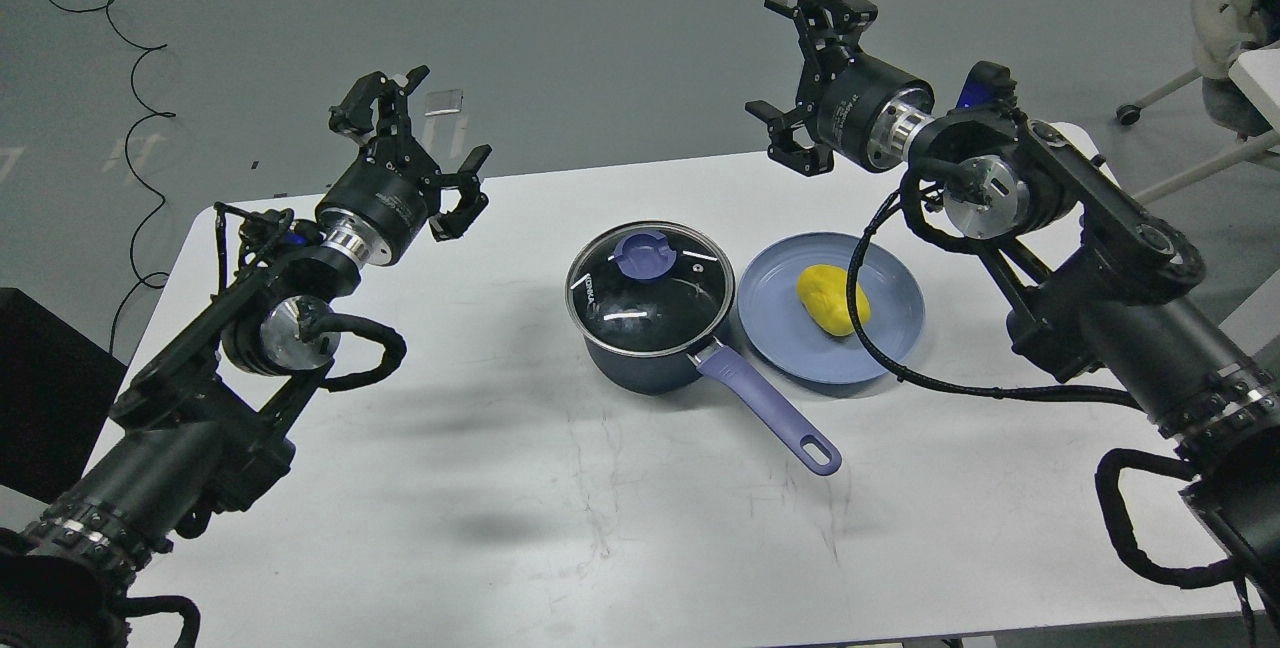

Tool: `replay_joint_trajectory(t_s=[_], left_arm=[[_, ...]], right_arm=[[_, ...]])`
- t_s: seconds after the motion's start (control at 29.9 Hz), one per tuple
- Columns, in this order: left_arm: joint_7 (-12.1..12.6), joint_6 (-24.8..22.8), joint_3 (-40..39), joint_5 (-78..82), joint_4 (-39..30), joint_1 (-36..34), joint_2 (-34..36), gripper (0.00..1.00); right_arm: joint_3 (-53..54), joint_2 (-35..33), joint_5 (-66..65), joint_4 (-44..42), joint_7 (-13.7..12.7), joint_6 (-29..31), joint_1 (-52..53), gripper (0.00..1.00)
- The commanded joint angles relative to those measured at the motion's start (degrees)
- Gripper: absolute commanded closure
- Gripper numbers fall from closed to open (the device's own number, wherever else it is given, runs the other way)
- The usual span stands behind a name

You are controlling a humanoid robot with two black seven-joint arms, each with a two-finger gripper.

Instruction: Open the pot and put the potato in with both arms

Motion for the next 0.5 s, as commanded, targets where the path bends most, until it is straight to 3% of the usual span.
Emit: replay_joint_trajectory(t_s=[0.0, 0.37, 0.47], left_arm=[[-0.34, 0.11, 0.07, 0.17, -0.33, 0.02, -0.11, 0.02], [0.10, -0.50, 0.86, 0.17, -0.24, -0.95, -0.38, 0.02], [1.85, -0.68, 0.86, 0.17, -0.24, -0.95, -0.29, 0.02]], right_arm=[[-0.17, 0.00, -0.03, -0.10, 0.20, 0.00, 0.21, 0.00], [-0.97, -0.36, -0.03, 0.51, 0.20, 0.96, 0.03, 0.00], [-0.97, -0.44, 0.06, 0.51, 0.11, 2.28, 0.03, 0.00]])
